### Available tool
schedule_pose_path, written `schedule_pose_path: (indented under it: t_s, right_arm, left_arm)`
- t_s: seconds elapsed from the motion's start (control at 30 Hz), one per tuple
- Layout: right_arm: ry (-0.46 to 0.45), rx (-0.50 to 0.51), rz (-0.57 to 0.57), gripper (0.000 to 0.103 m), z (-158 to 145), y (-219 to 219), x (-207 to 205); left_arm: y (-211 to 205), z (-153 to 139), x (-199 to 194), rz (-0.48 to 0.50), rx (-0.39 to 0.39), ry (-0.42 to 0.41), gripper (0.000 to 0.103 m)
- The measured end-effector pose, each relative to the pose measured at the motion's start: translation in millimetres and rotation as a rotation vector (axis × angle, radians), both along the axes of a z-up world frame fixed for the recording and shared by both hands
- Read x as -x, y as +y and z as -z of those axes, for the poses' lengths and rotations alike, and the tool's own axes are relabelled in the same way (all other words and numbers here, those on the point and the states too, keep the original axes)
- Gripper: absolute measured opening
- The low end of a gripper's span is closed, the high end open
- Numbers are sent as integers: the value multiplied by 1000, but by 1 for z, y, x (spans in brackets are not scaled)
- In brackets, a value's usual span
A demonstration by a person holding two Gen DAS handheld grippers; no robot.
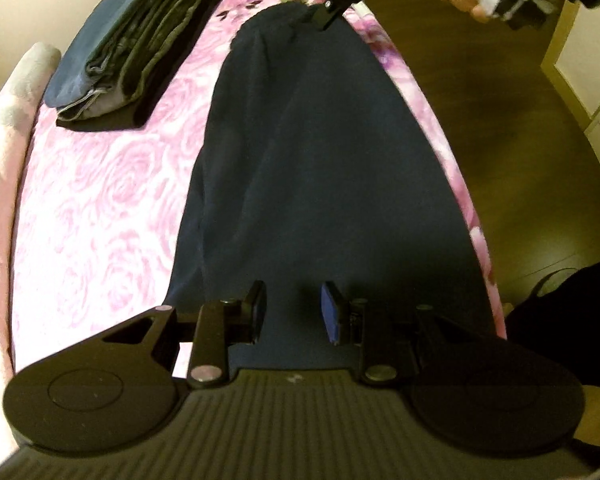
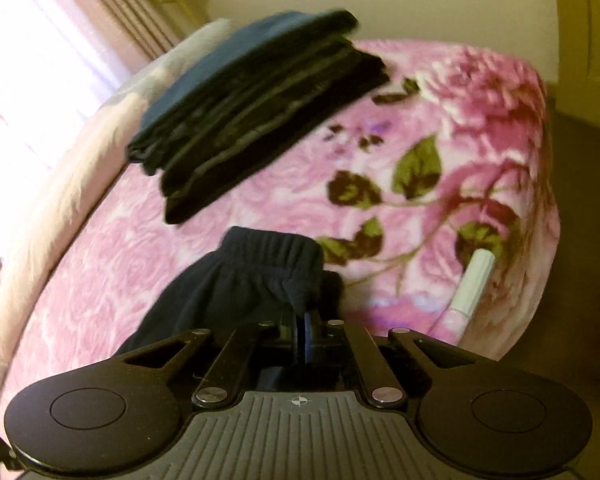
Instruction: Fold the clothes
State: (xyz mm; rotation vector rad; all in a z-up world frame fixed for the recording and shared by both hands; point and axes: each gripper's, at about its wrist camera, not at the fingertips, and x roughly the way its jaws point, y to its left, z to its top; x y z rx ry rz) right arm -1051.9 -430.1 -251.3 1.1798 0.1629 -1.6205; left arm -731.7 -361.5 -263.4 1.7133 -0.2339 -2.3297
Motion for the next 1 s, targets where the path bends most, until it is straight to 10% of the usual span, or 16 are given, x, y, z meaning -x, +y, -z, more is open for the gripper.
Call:
schedule_pose_path:
  t_s: [0.33, 0.43, 0.57, 1.0]
  right_arm:
    - [-72, -72, -5, 3, 26, 0, 17]
    - [-8, -95, 22, 63, 17, 6, 12]
    - [37, -99, 26, 68, 3, 23, -6]
    - [110, -61, -324, 68, -35, 109, -287]
  left_arm:
    - [16, 1, -44, -91, -10, -49, 26]
    - [24, -3, -76, -156, -7, -61, 26]
    - [41, -10, -136, -236, 4, -94, 28]
    - [121, 0, -425, -340, 41, -132, 28]
